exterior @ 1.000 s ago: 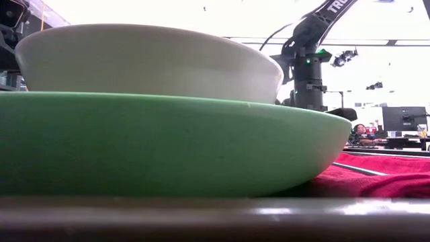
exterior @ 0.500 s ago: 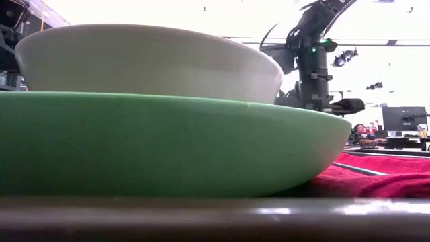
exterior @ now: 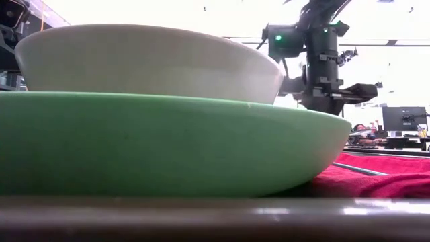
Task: Set up tray
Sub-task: Put the spoon on the top of the table napkin between the green and blue fork on the brown serving tray
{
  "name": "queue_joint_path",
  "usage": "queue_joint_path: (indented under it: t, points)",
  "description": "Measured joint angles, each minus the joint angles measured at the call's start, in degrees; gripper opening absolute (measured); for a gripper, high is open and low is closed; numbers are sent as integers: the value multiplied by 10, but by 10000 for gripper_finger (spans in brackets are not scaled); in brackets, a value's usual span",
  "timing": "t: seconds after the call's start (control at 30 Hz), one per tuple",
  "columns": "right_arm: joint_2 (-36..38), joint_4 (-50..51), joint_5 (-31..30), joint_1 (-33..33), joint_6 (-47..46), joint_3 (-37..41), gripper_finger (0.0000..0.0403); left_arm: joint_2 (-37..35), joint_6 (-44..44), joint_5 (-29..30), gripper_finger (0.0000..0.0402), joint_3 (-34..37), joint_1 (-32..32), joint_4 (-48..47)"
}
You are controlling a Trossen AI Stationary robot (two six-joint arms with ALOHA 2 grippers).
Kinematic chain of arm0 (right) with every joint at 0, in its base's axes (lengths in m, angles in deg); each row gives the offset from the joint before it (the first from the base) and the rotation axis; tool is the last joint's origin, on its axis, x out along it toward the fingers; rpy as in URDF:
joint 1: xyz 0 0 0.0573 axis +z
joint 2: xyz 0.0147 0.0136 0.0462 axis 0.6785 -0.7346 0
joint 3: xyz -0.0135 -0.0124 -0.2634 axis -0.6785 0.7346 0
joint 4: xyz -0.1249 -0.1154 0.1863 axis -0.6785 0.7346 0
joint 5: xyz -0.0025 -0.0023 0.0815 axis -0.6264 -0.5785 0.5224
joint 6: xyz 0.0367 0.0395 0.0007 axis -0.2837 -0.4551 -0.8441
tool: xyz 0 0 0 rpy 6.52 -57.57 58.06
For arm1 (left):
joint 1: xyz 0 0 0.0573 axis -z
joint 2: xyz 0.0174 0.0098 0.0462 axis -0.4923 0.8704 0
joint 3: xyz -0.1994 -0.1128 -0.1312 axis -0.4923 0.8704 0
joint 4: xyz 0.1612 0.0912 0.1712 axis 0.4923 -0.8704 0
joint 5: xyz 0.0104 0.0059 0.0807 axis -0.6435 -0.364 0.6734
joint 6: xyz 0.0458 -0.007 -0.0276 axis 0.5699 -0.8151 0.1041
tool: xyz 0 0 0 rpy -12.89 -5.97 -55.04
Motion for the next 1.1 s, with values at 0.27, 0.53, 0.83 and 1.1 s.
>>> queue_joint_path:
  t: [0.27, 0.53, 0.83, 1.1]
  points:
    - [0, 0, 15, 48, -48, 0, 2, 0, 0, 0, 72, 0, 0, 0]
    - [0, 0, 31, 79, -83, 0, 1, 0, 0, -3, 72, 0, 0, 0]
    - [1, -1, 38, 102, -105, 0, 1, 0, 0, -2, 72, 0, 0, 0]
    - [28, -1, 34, 119, -128, 0, 2, 0, 0, -1, 72, 0, 0, 0]
